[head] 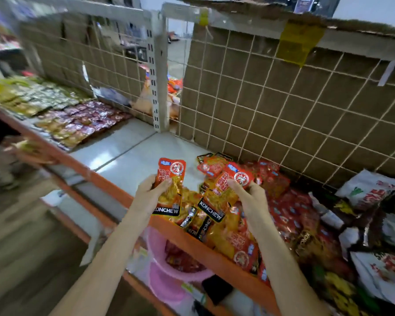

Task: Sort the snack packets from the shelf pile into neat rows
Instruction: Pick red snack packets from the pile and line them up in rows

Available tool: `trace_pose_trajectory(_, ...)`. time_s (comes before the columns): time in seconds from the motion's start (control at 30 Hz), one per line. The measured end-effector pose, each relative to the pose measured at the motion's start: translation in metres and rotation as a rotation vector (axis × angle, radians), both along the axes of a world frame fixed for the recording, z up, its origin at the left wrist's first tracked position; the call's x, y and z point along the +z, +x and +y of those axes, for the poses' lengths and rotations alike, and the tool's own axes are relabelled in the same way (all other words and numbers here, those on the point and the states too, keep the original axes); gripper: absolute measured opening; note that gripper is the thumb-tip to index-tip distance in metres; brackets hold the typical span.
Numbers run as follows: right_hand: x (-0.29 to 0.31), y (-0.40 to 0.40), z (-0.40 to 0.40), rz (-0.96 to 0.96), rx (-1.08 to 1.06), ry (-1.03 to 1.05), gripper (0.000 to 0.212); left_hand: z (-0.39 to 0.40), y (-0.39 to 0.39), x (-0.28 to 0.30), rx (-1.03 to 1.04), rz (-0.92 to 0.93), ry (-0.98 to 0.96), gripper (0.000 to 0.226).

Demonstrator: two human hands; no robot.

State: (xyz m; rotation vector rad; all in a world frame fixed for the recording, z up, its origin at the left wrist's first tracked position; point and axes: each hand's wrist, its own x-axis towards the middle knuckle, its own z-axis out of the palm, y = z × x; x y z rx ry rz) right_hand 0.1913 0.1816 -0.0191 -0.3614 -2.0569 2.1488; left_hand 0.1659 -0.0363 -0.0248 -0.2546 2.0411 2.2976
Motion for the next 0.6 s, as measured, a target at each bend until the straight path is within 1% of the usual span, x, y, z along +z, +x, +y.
trace_pose_trajectory(0.03, -0.001, -0.006, -0.014, -0.003, 0.045, 0.014, 0.038, -0.015, 0.002, 0.000, 0.042, -0.003, -0.005, 0.007)
trace_pose_trajectory(0.07, -0.003, -0.011, -0.028, -0.005, 0.079, 0.026, 0.037, -0.031, 0.005, 0.000, 0.076, -0.005, -0.013, 0.006)
trace_pose_trajectory(0.13, -0.002, -0.020, -0.062, -0.009, 0.148, 0.023, 0.020, -0.065, 0.009, -0.001, 0.132, -0.008, -0.010, 0.003)
trace_pose_trajectory(0.17, -0.003, -0.024, -0.079, -0.006, 0.184, 0.012, 0.015, -0.082, 0.011, -0.001, 0.149, -0.011, -0.007, 0.002)
trace_pose_trajectory(0.3, -0.002, -0.041, -0.152, -0.016, 0.287, -0.056, 0.008, -0.151, 0.013, -0.003, 0.214, -0.024, -0.038, 0.004)
trace_pose_trajectory(0.4, -0.001, -0.050, -0.205, -0.037, 0.312, -0.100, 0.005, -0.204, 0.006, -0.006, 0.220, -0.040, -0.100, 0.006)
trace_pose_trajectory(0.5, -0.004, -0.057, -0.252, -0.091, 0.304, -0.185, 0.005, -0.252, -0.005, -0.008, 0.208, -0.074, -0.141, 0.019)
trace_pose_trajectory(0.57, -0.006, -0.063, -0.279, -0.137, 0.287, -0.248, 0.008, -0.277, -0.013, -0.008, 0.188, -0.089, -0.150, 0.024)
trace_pose_trajectory(0.6, -0.007, -0.067, -0.290, -0.147, 0.276, -0.246, 0.011, -0.287, -0.018, -0.007, 0.171, -0.093, -0.163, 0.023)
